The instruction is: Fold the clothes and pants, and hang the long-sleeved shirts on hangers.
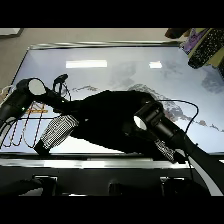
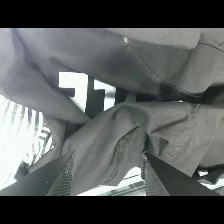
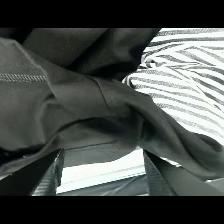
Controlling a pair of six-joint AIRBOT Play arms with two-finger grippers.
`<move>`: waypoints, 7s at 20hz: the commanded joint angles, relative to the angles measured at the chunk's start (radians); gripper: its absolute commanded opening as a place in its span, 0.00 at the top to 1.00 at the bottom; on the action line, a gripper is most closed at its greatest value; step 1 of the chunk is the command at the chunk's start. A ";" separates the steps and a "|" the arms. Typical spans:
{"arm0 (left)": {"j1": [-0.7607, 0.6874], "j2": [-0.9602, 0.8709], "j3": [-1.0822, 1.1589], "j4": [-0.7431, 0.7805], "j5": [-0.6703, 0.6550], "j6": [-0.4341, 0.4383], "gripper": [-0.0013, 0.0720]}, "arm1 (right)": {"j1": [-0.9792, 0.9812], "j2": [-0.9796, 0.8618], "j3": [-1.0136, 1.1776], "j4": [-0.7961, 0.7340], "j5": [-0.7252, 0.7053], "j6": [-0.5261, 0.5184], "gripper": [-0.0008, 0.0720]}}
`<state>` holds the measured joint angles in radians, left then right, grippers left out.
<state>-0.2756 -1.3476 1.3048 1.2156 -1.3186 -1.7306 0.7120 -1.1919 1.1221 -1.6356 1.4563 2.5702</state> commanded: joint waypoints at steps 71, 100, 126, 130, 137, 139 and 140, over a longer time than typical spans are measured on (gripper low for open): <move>-0.441 -0.066 0.174 0.154 -0.056 -0.233 0.94 | -0.035 0.171 -0.161 -0.008 0.037 -0.117 0.94; -0.443 -0.084 0.126 0.128 0.027 -0.177 0.94 | -0.036 0.054 -0.032 -0.060 0.138 -0.025 0.41; -0.370 -0.016 0.424 0.217 -0.100 -0.221 0.94 | -0.220 0.085 0.688 -0.003 0.176 -0.309 0.94; -0.371 0.039 0.418 0.274 -0.183 -0.257 0.94 | -0.153 0.084 0.670 -0.087 0.309 -0.385 0.94; -0.476 0.045 0.159 0.261 -0.046 -0.350 0.94 | 0.051 0.258 -0.014 -0.253 0.109 -0.018 0.94; -0.471 0.044 0.083 0.192 0.048 -0.345 0.94 | 0.051 0.285 -0.140 -0.213 0.008 0.056 0.94; -0.466 0.042 0.064 0.160 0.086 -0.333 0.94 | 0.051 0.282 -0.156 -0.182 -0.037 0.062 0.94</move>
<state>-0.7349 -1.3056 1.4597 1.4506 -1.3525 -2.0575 0.7448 -0.9451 1.1305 -1.8530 1.5627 2.5061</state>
